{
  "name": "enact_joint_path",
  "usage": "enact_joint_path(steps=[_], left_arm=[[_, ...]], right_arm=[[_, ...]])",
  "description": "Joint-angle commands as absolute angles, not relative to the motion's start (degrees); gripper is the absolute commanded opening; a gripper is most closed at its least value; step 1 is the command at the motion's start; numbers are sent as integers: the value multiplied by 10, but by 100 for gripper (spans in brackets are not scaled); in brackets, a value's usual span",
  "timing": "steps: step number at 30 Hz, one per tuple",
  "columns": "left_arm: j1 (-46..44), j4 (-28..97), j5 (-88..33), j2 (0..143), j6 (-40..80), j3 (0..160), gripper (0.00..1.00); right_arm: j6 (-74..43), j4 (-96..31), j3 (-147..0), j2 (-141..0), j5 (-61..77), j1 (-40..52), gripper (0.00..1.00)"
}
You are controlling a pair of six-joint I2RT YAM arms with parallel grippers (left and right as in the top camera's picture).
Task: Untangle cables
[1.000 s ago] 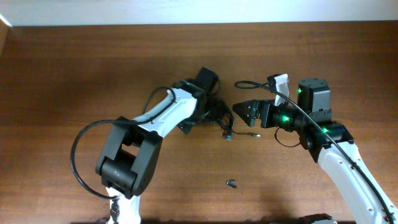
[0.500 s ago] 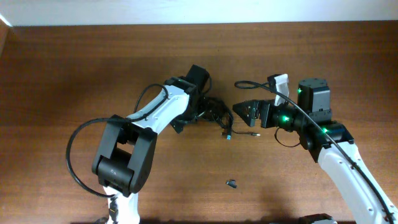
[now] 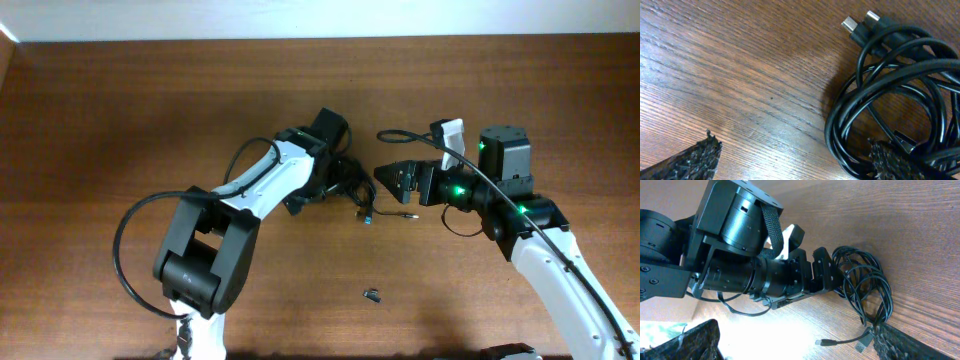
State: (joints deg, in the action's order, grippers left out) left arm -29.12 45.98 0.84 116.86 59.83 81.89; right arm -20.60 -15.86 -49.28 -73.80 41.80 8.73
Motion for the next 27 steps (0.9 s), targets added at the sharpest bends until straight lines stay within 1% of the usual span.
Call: enact_joint_path(steps=[1,7,8,9,10,11,13,16,17,20,23,27], left_arm=[[-296,457,23,1194,613,826,99],[-296,450,28,1218,623,826,100],[-296,450,28,1218,623,826,99],[-296,450,29,1218,623,826,89],[-296,448,30,1218,623,826,68],[-296,446,30,1218,623,826,54],[-296,445,30,1218,623,826,42],[-296,445,39,1218,623,826,31],[-296,444,41,1218,623,826,23],[-296,439,43,1218,622,826,13],[-296,435,44,1218,620,826,0],[-296,436,58,1217,588,826,0]], right_arm=[[-199,-157,-499,-738,415,90,99],[-199,-157,-499,-738,415,90,99],[-199,-157,-499,-738,415,90,99],[-199,-157,-499,-738,415,90,99],[-199,-157,-499,-738,415,90,99],[-199,-157,-499,-738,415,90,99],[-199,-157,-499,-738,415,90,99],[-199,-157,-499,-738,415,90,99],[-199,-157,-499,-738,413,90,99],[-199,-157,-499,-738,413,90,99],[-199,-157,-499,-738,413,90,99],[-199,-157,-499,-738,413,90,99]])
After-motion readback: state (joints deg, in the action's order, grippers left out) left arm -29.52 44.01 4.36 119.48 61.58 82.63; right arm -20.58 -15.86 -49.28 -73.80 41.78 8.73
